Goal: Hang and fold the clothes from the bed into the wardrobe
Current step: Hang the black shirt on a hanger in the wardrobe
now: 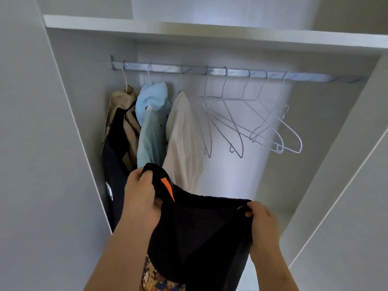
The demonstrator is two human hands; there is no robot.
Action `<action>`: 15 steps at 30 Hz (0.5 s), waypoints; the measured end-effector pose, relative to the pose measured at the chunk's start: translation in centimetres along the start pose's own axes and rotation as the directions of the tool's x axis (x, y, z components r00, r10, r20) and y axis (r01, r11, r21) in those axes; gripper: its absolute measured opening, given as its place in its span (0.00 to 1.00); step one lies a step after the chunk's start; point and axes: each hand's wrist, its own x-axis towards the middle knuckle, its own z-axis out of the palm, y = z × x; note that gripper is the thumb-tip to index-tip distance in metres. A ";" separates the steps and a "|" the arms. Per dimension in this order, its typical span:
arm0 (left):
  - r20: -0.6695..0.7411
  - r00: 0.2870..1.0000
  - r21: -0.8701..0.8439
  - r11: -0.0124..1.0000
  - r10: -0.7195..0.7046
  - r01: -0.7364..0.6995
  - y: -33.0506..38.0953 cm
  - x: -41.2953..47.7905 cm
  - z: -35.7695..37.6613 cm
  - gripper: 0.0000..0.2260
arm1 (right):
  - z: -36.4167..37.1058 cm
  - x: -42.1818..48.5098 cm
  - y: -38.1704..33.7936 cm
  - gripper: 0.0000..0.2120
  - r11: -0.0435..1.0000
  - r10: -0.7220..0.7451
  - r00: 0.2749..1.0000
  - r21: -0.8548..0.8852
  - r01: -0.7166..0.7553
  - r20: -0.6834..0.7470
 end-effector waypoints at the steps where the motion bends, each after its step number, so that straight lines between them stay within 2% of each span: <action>1: 0.010 1.000 -0.020 1.000 0.007 -0.007 0.1 0.9 0.9 0.09 | 0.4 1.1 -0.1 0.17 1.000 -0.007 1.000 -0.008 0.007 -0.009; 5: -0.043 0.998 -0.050 0.998 0.036 -0.038 0.2 4.6 4.0 0.09 | 2.7 5.9 -1.4 0.06 0.996 -0.087 0.996 -0.021 0.087 0.034; 9: -0.117 0.986 -0.031 0.992 0.116 -0.120 0.0 8.0 7.3 0.11 | 6.1 10.8 -4.6 0.07 0.982 -0.190 0.971 0.032 0.187 0.147; 12: -0.134 0.984 -0.027 0.992 0.118 -0.122 0.1 10.2 9.3 0.13 | 9.1 14.1 -6.4 0.05 0.970 -0.220 0.937 -0.036 0.239 0.272; 15: -0.166 0.979 -0.101 0.986 0.116 -0.134 0.1 12.4 10.5 0.16 | 12.2 16.9 -7.3 0.03 0.962 -0.222 0.900 -0.066 0.265 0.376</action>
